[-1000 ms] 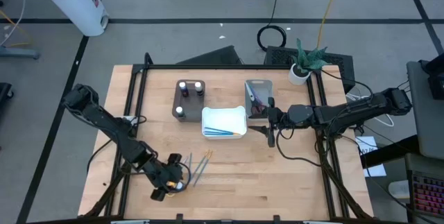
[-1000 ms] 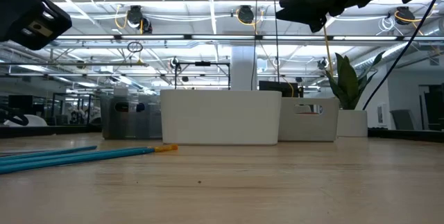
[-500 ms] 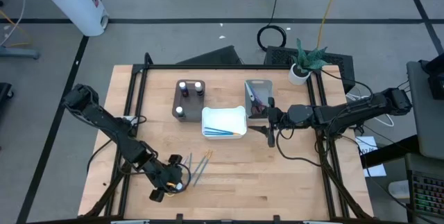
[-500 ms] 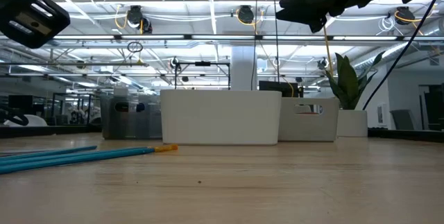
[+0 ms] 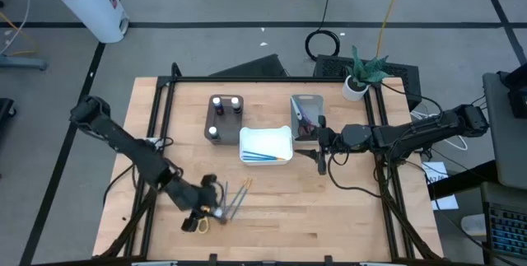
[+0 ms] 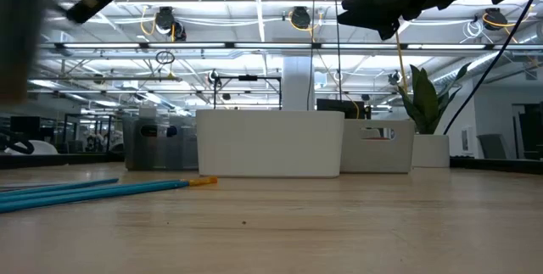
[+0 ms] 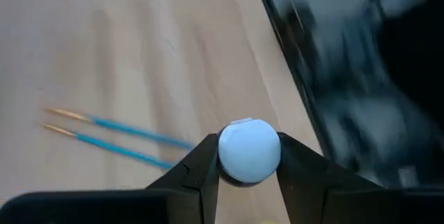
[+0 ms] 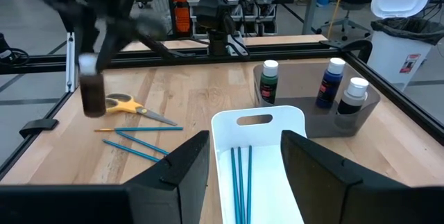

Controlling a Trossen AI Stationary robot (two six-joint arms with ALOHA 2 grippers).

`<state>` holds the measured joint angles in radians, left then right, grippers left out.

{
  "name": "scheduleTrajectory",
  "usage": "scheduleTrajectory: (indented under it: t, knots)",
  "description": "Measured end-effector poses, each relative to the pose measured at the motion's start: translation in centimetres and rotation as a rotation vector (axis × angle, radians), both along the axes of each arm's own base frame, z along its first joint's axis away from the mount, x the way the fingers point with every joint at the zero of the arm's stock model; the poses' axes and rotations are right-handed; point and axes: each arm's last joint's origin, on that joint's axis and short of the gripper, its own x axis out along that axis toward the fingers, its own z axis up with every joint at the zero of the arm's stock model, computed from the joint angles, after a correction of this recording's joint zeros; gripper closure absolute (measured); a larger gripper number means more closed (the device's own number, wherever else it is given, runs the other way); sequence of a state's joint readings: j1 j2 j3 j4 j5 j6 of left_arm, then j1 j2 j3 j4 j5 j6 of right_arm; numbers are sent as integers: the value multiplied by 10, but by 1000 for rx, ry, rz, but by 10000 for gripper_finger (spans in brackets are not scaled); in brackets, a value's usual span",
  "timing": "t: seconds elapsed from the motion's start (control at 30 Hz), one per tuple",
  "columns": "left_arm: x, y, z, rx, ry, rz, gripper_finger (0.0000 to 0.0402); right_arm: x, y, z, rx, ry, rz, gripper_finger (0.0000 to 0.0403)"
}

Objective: Pick & Place Paint Supplies
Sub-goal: Put the black paint bottle into the black bin

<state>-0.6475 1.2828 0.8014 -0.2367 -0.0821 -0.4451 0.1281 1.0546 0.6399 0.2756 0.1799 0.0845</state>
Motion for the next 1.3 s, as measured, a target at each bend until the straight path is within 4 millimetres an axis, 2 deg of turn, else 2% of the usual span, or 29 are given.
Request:
scheduleTrajectory:
  t: [0.13, 0.23, 0.33, 0.43, 0.63, 0.77, 0.87, 1.13, 1.3]
  knots:
    - [7, 26, 38, -30, -123, 200, 274, 0, 0, 0, 0, 0, -1, 234]
    - [10, 48, 61, 36, -209, 311, 270, 0, 0, 0, 0, -3, -1, 234]
    - [12, 70, 76, 140, -264, 370, 279, 0, 0, 0, 0, -3, -1, 234]
    - [17, 94, 79, 192, -272, 464, 281, 0, 0, 0, 0, -3, -1, 234]
    - [22, 144, 69, 281, -159, 670, 279, 0, 0, 0, -2, -3, 0, 234]
    - [20, 168, 61, 302, -82, 771, 277, 0, 0, 0, -10, -1, 2, 234]
    - [18, 179, 51, 280, -53, 802, 280, 0, 0, -1, -11, 7, 3, 234]
    - [7, 197, 0, 215, 50, 902, 278, -1, 3, -2, -4, 20, 14, 234]
    - [7, 198, -10, 167, 29, 902, 279, -1, 5, -1, -14, 11, 28, 234]
